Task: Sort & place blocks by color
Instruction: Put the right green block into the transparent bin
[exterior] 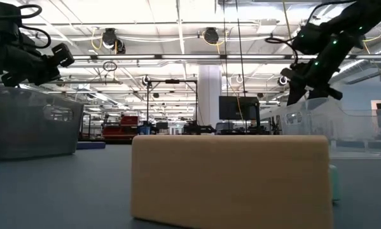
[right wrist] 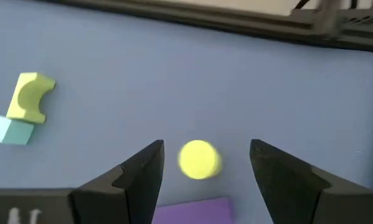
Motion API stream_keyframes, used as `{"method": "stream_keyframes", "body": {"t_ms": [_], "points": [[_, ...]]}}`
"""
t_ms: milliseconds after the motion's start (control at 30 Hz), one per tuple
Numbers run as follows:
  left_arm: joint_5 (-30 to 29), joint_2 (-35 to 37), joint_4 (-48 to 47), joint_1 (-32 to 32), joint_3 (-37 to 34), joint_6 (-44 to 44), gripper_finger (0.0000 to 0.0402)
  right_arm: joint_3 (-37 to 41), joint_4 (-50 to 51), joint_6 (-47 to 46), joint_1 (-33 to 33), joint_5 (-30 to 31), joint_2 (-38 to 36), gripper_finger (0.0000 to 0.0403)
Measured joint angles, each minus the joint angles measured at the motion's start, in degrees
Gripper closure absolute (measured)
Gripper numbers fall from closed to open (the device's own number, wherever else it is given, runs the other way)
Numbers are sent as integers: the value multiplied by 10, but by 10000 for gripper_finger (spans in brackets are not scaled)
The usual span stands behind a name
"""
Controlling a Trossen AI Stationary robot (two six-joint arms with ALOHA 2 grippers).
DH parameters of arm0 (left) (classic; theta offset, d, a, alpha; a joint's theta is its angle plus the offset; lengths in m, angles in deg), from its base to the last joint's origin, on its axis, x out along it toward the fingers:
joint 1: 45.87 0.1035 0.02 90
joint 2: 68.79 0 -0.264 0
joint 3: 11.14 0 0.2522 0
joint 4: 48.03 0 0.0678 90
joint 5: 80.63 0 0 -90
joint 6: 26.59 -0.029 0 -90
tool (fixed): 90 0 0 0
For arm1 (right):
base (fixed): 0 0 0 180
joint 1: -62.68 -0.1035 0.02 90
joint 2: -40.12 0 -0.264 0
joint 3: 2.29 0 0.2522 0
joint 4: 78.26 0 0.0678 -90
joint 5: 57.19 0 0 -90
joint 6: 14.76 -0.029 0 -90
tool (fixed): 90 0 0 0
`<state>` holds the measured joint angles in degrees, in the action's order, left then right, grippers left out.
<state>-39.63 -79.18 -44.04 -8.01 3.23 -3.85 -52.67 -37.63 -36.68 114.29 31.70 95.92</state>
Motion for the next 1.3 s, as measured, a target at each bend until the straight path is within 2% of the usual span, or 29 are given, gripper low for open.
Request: {"method": "stream_keyframes", "body": {"t_ms": [300,500,733,967,1167,1300], "points": [[0,0,0,0,0,0,392,0,-10,-2,-91,107,71,174],[0,0,0,0,0,0,392,0,-22,2,-117,177,111,174],[0,0,0,0,0,0,392,0,-44,1,-118,175,157,207],[0,0,0,0,0,0,392,-2,-72,2,-118,175,190,292],[0,0,0,0,0,0,392,-1,-68,6,-118,173,181,292],[0,0,0,0,0,0,392,1,-77,14,-118,173,147,292]]}}
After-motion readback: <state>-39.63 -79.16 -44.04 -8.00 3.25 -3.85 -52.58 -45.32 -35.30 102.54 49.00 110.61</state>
